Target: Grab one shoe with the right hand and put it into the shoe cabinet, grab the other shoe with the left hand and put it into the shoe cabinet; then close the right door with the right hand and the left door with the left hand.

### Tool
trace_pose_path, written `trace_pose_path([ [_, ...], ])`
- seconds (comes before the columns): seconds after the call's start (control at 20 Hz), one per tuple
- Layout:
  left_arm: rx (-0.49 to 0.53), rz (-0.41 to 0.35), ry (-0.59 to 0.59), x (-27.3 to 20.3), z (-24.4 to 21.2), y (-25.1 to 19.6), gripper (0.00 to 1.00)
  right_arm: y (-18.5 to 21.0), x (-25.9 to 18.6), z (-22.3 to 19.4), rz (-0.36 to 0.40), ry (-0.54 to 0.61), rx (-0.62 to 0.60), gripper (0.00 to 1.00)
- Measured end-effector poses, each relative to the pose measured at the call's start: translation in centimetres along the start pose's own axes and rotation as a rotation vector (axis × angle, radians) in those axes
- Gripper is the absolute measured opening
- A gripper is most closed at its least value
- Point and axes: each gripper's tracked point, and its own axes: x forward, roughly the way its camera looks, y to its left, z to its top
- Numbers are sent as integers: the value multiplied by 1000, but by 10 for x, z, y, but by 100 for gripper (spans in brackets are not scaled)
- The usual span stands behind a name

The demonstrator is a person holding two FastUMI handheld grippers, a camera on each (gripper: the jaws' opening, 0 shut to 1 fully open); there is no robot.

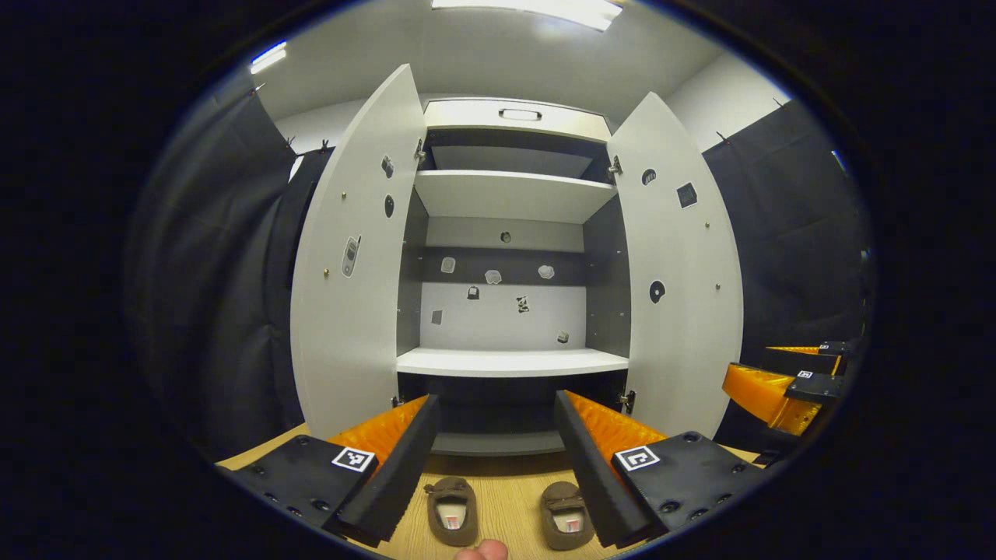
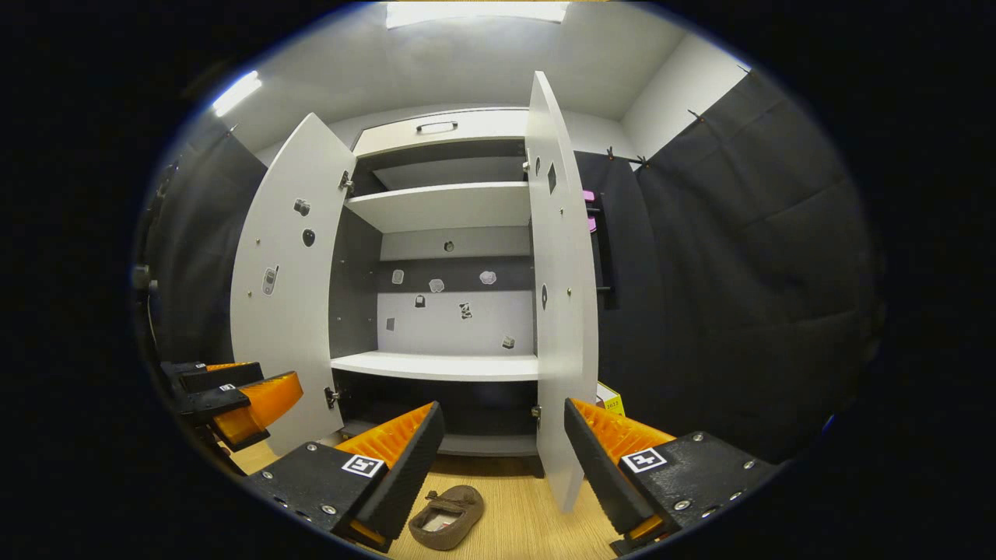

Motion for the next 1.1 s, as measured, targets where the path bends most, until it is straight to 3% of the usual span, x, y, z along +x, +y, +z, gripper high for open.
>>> trace_pose_path([
  [0.45,7,-9,-8,2,3,-1,93,2,4,3,4,-6,9,95],
  [0.55,8,-7,-14,3,6,-2,96,1,4,3,2,-8,6,95],
  [0.7,1,-5,-6,5,4,-1,93,3,5,-1,8,-3,7,95],
  [0.75,-2,-5,-5,6,5,-1,96,4,5,-1,10,-3,7,95],
  [0.95,-2,3,-10,5,7,2,93,3,4,-1,6,-5,4,95],
  [1.1,-5,7,-6,5,6,3,96,3,5,-2,5,-3,10,95],
])
